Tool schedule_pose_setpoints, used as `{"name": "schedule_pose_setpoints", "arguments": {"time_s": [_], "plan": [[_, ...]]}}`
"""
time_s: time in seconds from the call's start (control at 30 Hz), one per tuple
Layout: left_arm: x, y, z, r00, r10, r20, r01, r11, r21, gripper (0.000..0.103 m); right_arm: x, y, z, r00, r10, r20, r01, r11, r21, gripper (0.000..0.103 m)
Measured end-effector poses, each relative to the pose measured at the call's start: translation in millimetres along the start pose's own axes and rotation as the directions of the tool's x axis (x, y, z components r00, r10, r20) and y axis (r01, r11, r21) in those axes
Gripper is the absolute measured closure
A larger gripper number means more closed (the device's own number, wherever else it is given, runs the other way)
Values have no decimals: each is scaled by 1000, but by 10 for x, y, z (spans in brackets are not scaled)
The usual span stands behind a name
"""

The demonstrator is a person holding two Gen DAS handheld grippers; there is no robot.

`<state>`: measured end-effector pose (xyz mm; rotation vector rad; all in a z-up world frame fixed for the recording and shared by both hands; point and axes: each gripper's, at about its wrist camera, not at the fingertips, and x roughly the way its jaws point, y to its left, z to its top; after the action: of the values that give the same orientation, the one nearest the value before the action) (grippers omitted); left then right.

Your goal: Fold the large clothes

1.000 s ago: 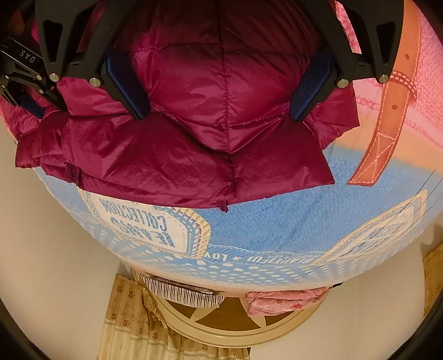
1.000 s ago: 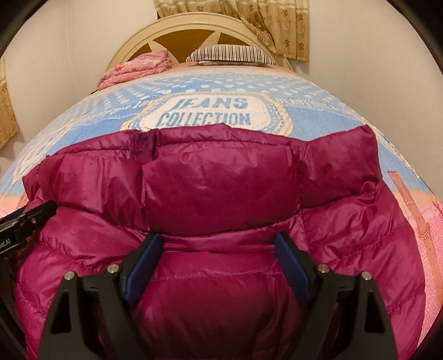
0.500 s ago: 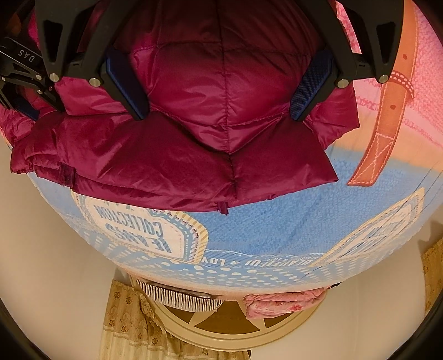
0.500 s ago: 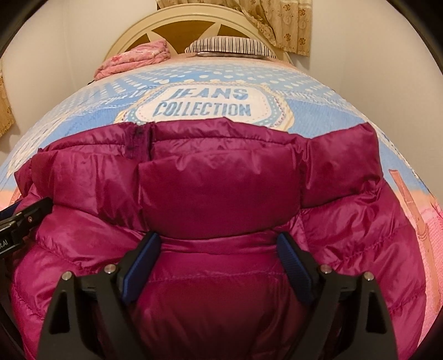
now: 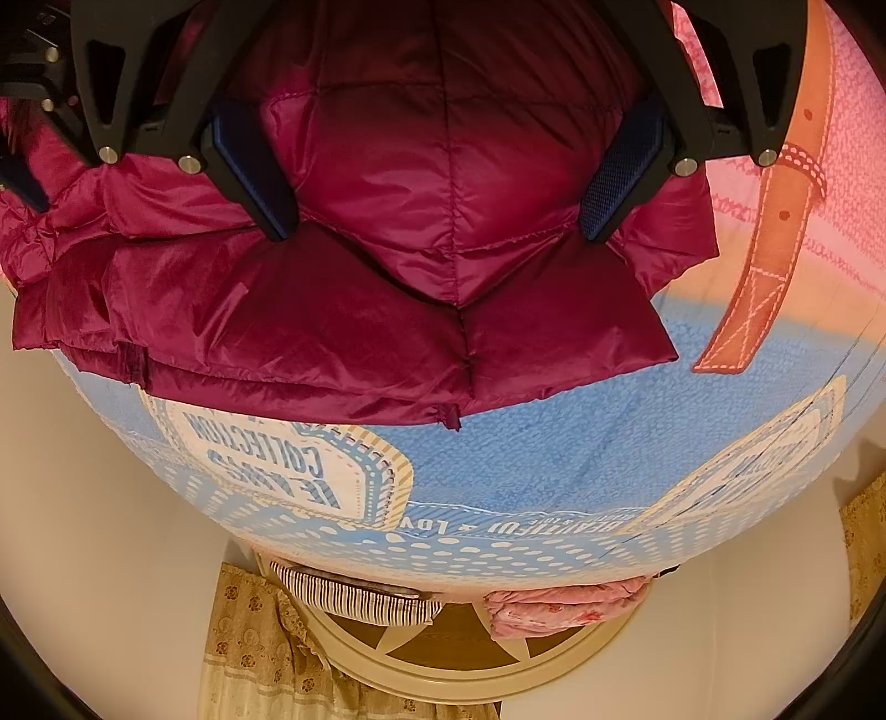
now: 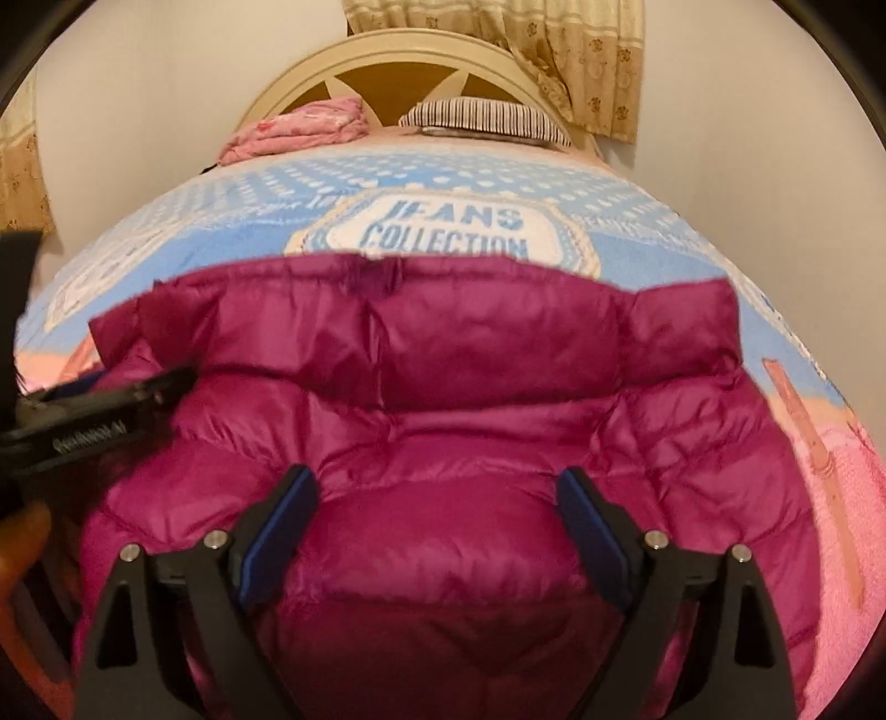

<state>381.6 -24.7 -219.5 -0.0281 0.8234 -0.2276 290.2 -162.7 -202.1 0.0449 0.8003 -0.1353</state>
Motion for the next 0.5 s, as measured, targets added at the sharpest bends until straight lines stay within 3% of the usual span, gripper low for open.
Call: {"name": "schedule_pose_setpoints", "arguments": {"time_s": [0.33,0.5], "plan": [[1,0,-3,1000,3,0,-3,1000,2,1,188,12,-14,998,-33,-49,32,999,-12,7],[3,-4,-6,1000,1,0,-1,1000,0,1,6,-6,-41,999,-17,-35,16,1000,-11,8]]}}
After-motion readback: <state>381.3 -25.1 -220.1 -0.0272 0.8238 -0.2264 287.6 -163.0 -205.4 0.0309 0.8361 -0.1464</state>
